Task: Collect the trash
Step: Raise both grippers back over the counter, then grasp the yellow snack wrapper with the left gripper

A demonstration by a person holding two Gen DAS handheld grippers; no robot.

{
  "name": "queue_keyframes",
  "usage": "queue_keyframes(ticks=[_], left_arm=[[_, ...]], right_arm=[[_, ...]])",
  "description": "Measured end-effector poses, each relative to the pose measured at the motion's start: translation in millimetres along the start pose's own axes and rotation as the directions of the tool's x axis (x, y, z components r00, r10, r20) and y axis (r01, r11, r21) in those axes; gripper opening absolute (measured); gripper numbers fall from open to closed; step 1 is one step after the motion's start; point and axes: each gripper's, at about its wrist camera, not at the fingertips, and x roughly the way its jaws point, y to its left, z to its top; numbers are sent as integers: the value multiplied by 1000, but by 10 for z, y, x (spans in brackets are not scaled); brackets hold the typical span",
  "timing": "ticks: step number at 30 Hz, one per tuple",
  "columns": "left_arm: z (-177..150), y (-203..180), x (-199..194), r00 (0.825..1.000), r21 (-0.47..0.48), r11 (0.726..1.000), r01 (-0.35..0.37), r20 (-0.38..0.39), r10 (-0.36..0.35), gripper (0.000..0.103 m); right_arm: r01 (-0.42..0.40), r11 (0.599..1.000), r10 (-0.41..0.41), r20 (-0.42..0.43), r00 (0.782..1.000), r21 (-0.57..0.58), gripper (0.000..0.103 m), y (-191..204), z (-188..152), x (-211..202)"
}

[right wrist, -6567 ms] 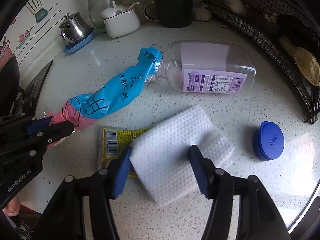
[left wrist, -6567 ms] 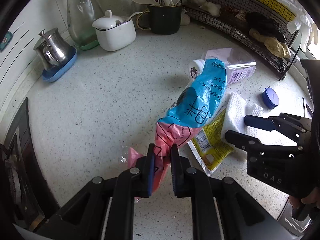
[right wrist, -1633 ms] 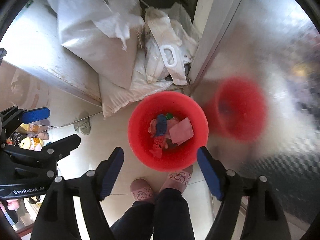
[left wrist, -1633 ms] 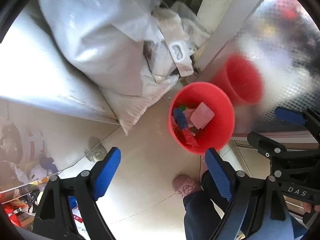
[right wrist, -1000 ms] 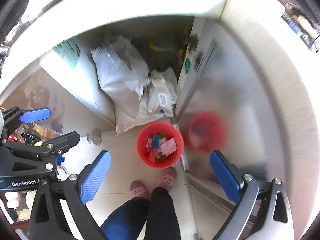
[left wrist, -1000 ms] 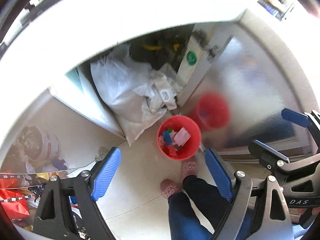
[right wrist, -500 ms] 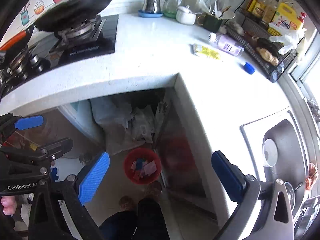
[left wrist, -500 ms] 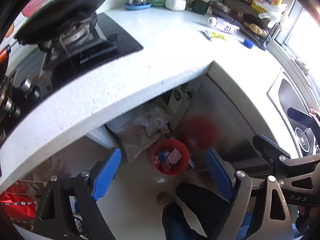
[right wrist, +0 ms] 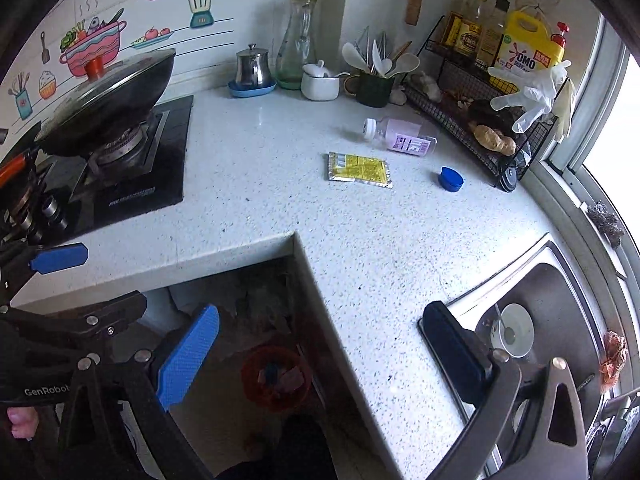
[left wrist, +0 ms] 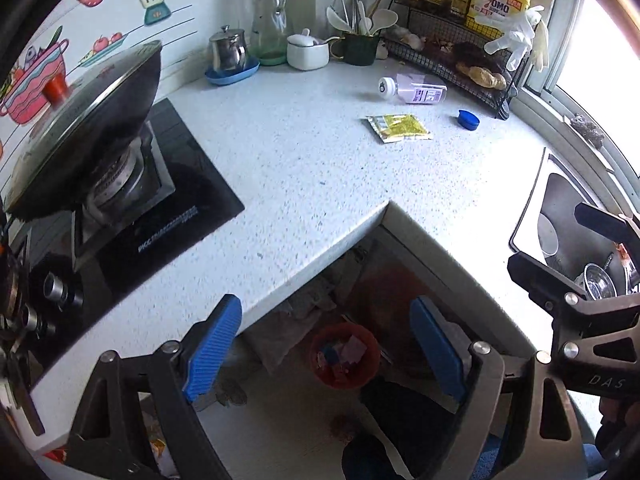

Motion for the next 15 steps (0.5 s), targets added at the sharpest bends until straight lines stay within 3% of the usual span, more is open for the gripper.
queue_keyframes(ticks=[10, 15], left_arm=[[879, -237, 528, 1000, 57, 998, -4, -24, 6, 85], [1336, -361, 966, 996, 121, 992, 42, -78, -33, 85]], right_arm=[[2, 998, -1, -13, 1000, 70, 102, -506, 546, 447], [0, 998, 3, -47, 999, 60, 102, -702, 839, 803]])
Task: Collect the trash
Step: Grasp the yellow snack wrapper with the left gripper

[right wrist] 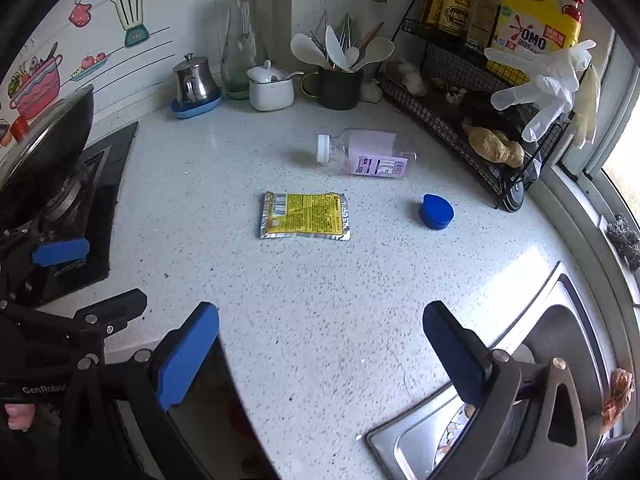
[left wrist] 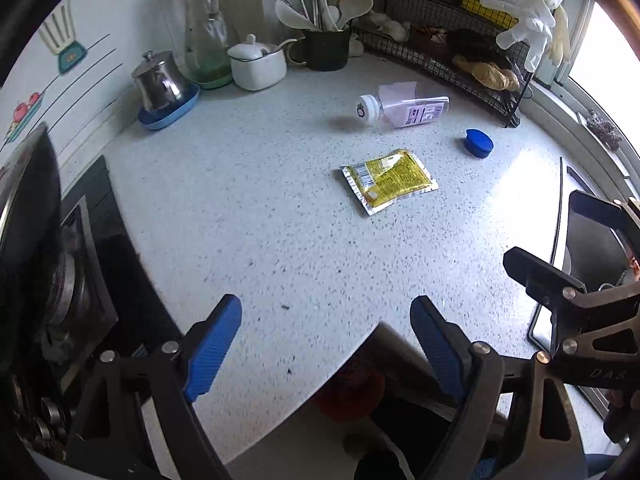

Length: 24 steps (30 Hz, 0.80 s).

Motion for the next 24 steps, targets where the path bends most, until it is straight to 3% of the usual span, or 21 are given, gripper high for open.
queue_keyframes(ticks=[7, 11, 17, 24], left_arm=[[589, -182, 513, 998, 142, 989, 35, -54, -28, 85], [829, -298, 844, 990, 206, 973, 103, -114, -80, 85], [1001, -542, 1259, 980, 372, 916, 153, -179, -91, 85], [1094, -712, 1495, 973, 465, 866, 182, -213, -90, 81]], right_arm=[[14, 998, -10, -62, 998, 64, 102, -356, 234, 445], [16, 995, -5, -108, 994, 103, 102, -583, 332, 698], [41, 993, -24, -155, 988, 108, 102, -837, 354, 949], [54, 987, -27, -178, 984, 150, 102, -1018, 323, 1039]])
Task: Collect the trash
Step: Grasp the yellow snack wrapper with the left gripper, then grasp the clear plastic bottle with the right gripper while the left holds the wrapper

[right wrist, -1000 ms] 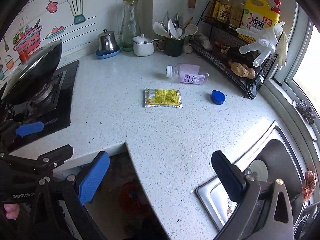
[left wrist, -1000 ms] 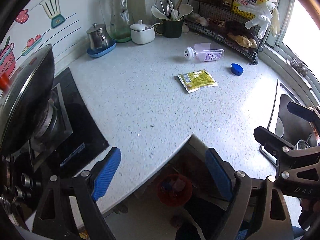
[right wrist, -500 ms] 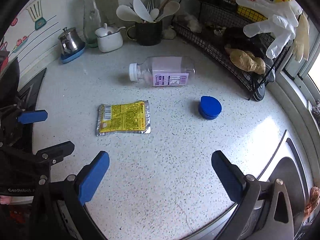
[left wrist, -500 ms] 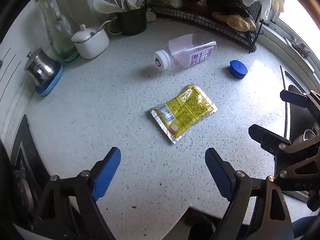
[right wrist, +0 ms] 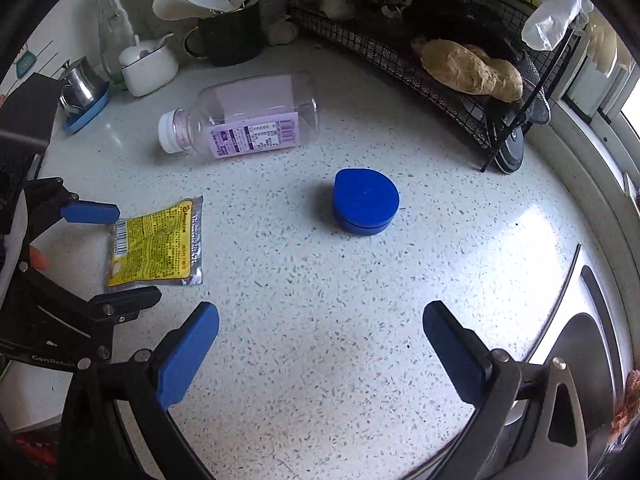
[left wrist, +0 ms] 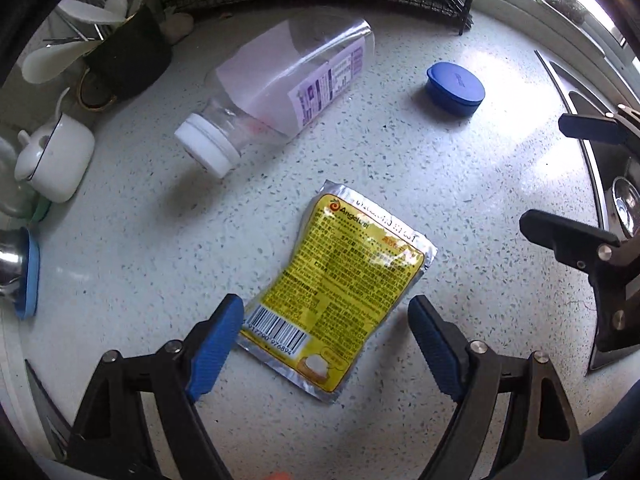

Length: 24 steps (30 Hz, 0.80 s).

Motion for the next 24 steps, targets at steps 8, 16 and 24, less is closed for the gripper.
queue_keyframes(ticks=[8, 16, 24], left_arm=[[50, -12, -20, 997, -58, 997, 51, 57, -48, 59], [-143, 42, -168, 994, -202, 978, 57, 104, -37, 42], [-235, 385, -555, 981, -428, 904, 20, 182, 64, 42]], right_arm=[[5, 1000, -5, -6, 1000, 15, 102, -15, -79, -56], [-10, 1000, 10, -1, 1000, 7, 102, 31, -41, -110], [-62, 978, 76, 62, 995, -200, 102, 276, 426, -305]])
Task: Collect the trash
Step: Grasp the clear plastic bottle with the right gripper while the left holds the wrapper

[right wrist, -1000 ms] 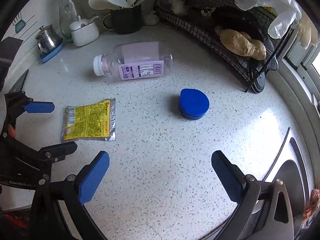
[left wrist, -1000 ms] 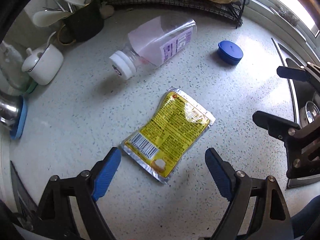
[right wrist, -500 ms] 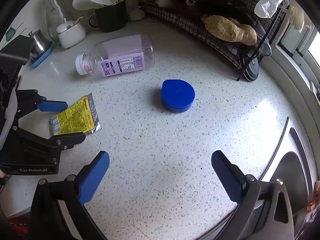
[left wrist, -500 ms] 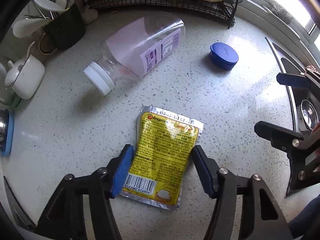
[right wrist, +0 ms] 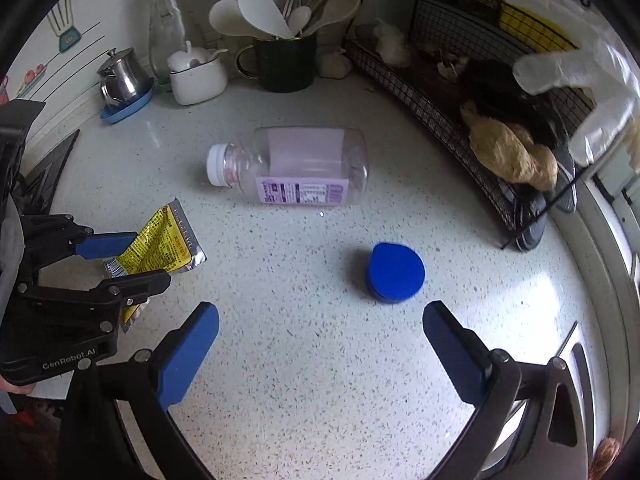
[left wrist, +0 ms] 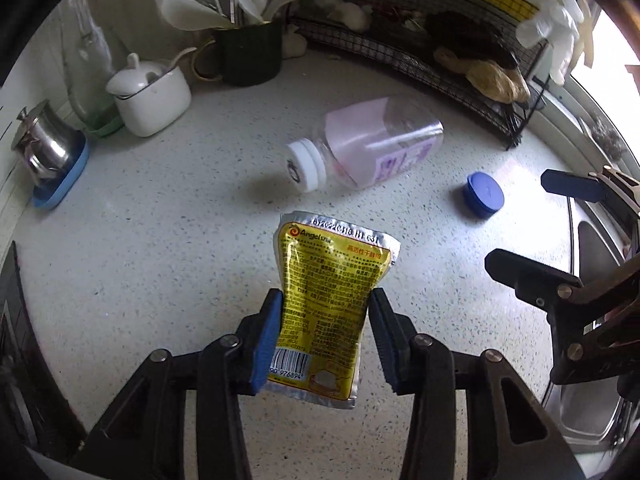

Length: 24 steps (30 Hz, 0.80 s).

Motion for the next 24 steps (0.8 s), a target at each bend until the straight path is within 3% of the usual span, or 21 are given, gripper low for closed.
queue_keyframes(ticks=[10, 19, 24], left_arm=[[307, 379, -126, 991, -200, 974, -106, 54, 119, 42], [366, 362, 157, 984, -270, 949, -162, 22, 174, 42], [347, 370, 233, 981, -270, 945, -184, 6, 192, 42]], right_arm=[[-72, 957, 79, 12, 997, -282, 102, 137, 822, 168], [-127, 817, 98, -83, 992, -562, 102, 124, 1062, 637], [-202, 748, 131, -158, 979, -632, 102, 173, 1103, 959]])
